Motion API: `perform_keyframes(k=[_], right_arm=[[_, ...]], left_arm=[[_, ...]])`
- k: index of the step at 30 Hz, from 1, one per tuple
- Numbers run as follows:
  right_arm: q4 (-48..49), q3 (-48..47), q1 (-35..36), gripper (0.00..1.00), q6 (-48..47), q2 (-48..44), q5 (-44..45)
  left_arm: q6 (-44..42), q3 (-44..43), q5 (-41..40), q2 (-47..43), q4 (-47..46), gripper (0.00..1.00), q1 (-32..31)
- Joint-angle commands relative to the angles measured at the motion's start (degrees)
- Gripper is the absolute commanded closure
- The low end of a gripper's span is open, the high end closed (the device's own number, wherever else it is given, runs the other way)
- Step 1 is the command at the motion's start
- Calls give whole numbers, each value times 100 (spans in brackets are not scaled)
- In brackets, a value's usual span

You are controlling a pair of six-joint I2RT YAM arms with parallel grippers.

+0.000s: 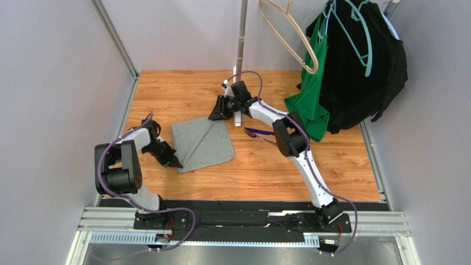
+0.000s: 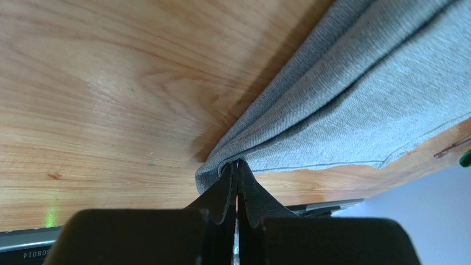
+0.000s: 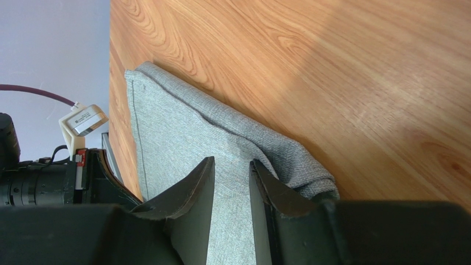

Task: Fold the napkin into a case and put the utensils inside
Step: Smooth out the upper triangle-folded napkin at the center of the board.

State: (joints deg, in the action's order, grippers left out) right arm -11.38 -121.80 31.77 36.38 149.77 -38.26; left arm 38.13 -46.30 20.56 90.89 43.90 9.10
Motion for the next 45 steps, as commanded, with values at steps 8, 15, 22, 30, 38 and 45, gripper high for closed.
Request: perform_keyframes(k=[8,15,22,30,38,45], right_arm=[[284,261,-22,67,220,-484,-226],[382,280,-13,68,282,-520,-252],[373,279,-4,68,291,-484,-261],[487,306,22,69,387,-493,-270],[452,113,110,69,458,-397,-261],[435,16,110,69,484,-353,-270]], left_arm=[[-148,-309,-165,-1294,715,94,30],[159,-196,-649,-924,805,100,136],[177,-90,-958,-1205,743,100,127],[46,7,-439,-793,330,100,127],[-34,280,-104,-433,206,100,118],[89,95,-535,139,602,100,144]])
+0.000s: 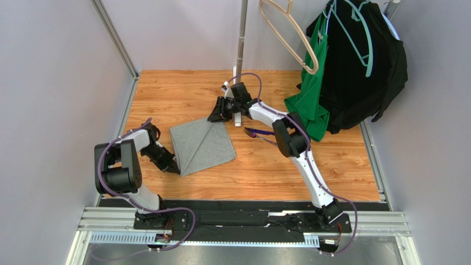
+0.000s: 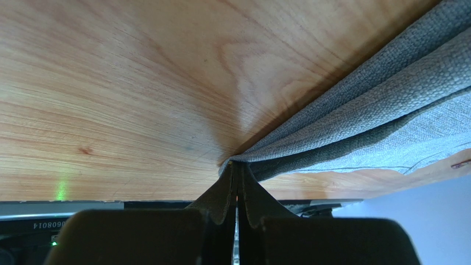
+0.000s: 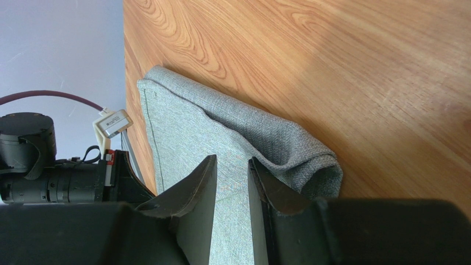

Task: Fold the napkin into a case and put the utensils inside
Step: Smooth out the upper triangle-folded napkin at the center of the board.

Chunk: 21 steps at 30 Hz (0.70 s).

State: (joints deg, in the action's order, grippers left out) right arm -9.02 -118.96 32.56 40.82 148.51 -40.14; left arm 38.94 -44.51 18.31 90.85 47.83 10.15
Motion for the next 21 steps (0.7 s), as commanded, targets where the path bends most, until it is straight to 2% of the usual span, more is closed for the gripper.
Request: perform_keyframes(k=[1,10,15,17,21], right_arm=[[181,-268,32,69,14,-226,-82],[41,-269,32,70,-74,-348,-99],[-39,-137,14,70,-153,-498,-73],[-39,-119,14,69,-153,-481,-38],[-21,-347,23,69,-101,-244,-12]], left_arm=[[9,-119,-397,109,287,100,39],[52,-593,-503,-972,858,100,39],[149,-506,251,-1438,140,100,22],[141,-410,839,-1264,-440,100,-13],[-132,-699,956,-62,-416,100,-233]])
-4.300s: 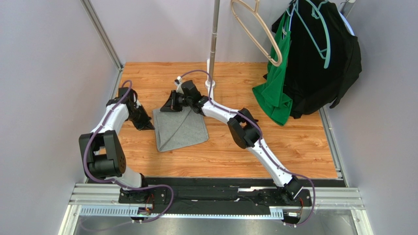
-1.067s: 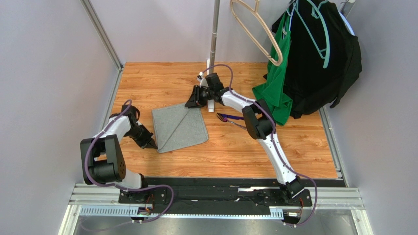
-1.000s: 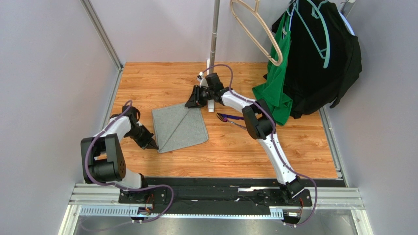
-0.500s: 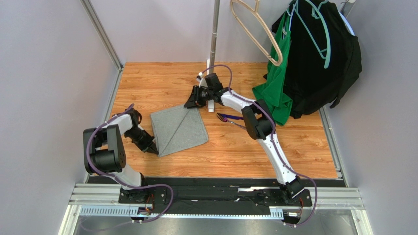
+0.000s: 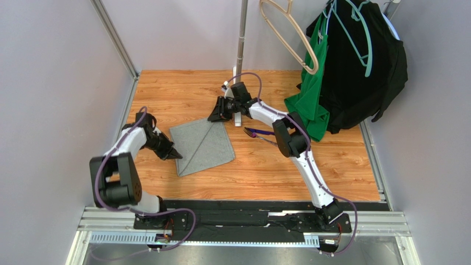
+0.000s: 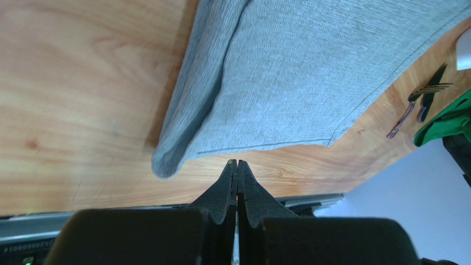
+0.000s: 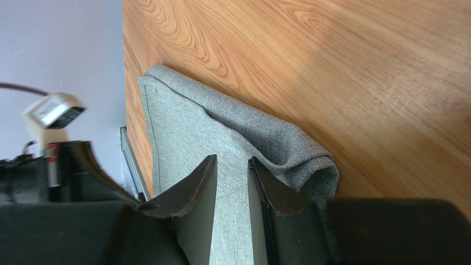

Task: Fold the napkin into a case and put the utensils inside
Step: Smooth out the upper triangle-folded napkin at the center of the board.

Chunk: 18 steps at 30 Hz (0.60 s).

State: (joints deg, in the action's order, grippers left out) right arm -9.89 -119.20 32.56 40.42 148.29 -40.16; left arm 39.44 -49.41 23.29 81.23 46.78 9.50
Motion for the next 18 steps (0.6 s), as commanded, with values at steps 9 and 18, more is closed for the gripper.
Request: perform_keyframes(k=[9,18], right_arm=[[373,-1411,14,69,106,665,193],[357,-2090,67,68,256,729,219]], left_arm=[[-33,343,-53,1072,-327,100,-211],[-515,-603,-315,-398,-74,59,-89]])
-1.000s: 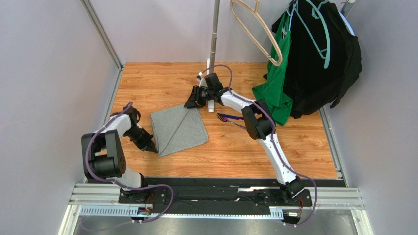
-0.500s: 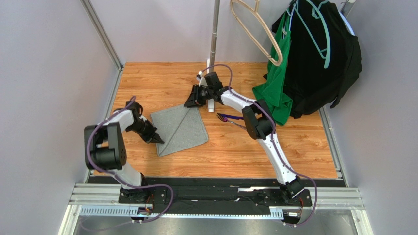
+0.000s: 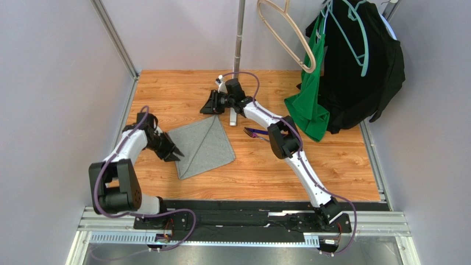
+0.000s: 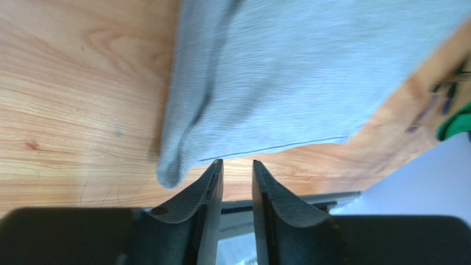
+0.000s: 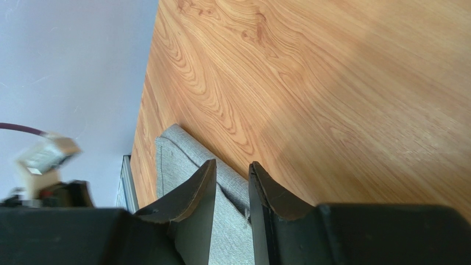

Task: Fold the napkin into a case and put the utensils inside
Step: Smooth out the upper triangle-folded napkin at the center of the board, then rotate the upper triangle-folded napkin at the center of the board.

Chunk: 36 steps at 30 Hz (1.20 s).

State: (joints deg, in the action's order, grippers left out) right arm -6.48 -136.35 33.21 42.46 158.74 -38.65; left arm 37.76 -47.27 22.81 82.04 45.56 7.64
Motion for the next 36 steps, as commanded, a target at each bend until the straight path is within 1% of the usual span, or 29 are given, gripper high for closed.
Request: perform_keyframes(k=[1,4,5,6,8,9,10,11,12,13,15,18,19,22,24,27,28,31,32,34,36], right_arm=[[-237,-322,27,67,-9,-456,86],[-450,362,54,64,-360,-1176,217],[-468,869,45,63,-431,-1370,296],[-486,1091,54,62,-553,-1763,306],[-766,1443,54,57,-685,-2082,323],[-871,1767,80,55,-782,-2371,323],[-1090,1953,141,50,-1026,-2539,332],[-1223,2120,194,48,-1203,-2697,393],[-1320,2513,264,45,-1344,-2855,481],[-1451,2700,439,39,-1598,-3188,560],[-1549,3182,607,37,-1749,-3436,701],[-1812,3580,932,37,-1934,-3744,850],[-1856,3920,1055,39,-1934,-3788,886],[-1734,4527,1178,43,-1969,-3946,886],[-1725,4705,1188,45,-2022,-3929,912],[-1865,4820,1188,49,-2249,-3842,1035],[-2005,4829,1188,52,-2311,-3824,1114],[-1980,4978,1188,53,-2487,-3754,1272],[-1997,4978,1188,53,-2540,-3727,1386],[-2172,4838,1161,53,-2707,-3587,1614],[-2208,4680,1117,53,-2813,-3499,1747]], left_arm=[[-566,-1220,-268,-391,206,58,237],[-979,-1793,-277,214,488,57,387],[-1068,-2056,-233,373,480,57,474],[-1138,-2180,-259,722,524,57,528],[-1314,-2541,-373,1084,577,56,650],[-1384,-2655,-391,1408,585,56,686],[-1533,-2882,-417,1577,594,56,686],[-1604,-3007,-461,1744,620,55,686],[-1666,-3138,-453,2058,673,55,695],[-1780,-3383,-392,2227,717,55,686],[-1859,-3587,-190,2595,718,56,695],[-1772,-3641,-41,2729,455,56,695],[-1720,-3649,-48,2756,419,56,695],[-1640,-3728,-329,2949,480,56,695],[-1614,-3729,-435,3098,506,56,695],[-1578,-3772,-750,3274,577,60,695],[-1579,-3781,-865,3309,612,60,704],[-1605,-3877,-980,3537,664,62,730],[-1614,-3904,-989,3590,647,64,722],[-1614,-3948,-1329,3591,761,67,739],[-1605,-3922,-1804,3617,945,67,791]])
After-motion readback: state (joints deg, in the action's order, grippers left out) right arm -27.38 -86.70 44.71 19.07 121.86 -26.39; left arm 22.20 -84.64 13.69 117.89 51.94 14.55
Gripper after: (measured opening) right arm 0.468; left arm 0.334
